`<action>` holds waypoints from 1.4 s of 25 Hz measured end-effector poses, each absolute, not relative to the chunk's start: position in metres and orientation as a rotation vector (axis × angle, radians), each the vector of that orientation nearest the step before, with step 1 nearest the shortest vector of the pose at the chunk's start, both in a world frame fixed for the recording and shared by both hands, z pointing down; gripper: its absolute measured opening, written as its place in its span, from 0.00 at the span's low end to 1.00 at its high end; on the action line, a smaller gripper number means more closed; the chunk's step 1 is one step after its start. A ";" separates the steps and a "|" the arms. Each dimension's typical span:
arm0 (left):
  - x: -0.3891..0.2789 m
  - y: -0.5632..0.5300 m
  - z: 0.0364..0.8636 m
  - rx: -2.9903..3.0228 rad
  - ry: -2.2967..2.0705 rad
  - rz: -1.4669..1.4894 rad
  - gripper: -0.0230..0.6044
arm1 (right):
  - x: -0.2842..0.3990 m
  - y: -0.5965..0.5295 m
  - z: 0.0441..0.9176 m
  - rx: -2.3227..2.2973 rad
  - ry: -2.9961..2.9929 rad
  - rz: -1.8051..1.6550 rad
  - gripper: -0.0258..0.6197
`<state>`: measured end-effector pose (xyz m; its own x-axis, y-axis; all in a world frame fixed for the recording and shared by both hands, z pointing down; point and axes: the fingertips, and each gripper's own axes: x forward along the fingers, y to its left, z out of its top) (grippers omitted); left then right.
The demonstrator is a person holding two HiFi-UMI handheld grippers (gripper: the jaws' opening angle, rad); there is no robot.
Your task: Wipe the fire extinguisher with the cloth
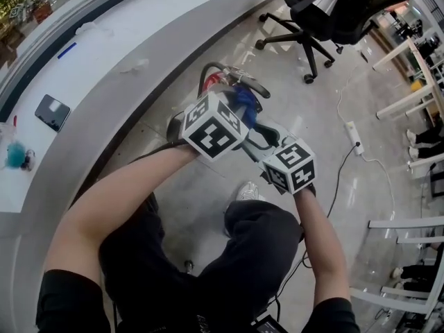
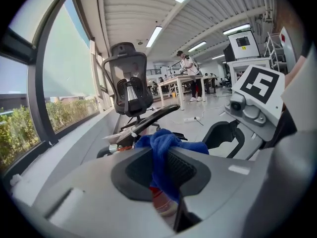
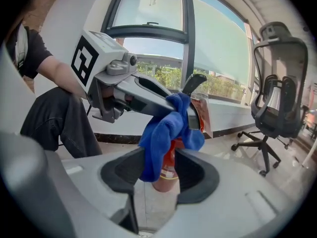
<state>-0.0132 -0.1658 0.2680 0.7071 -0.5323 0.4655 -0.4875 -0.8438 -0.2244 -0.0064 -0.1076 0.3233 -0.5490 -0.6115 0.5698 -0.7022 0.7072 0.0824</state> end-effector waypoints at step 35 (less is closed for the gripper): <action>-0.086 -0.259 0.278 -2.614 0.907 -0.982 0.13 | -0.039 -0.103 0.257 1.041 -2.435 -0.006 0.04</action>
<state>-0.0862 -0.2586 0.2778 0.5900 -0.6125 0.5260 -0.4758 -0.7902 -0.3864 -0.0386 -0.1025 0.2571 -0.5901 -0.6811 0.4336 -0.6790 0.7092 0.1900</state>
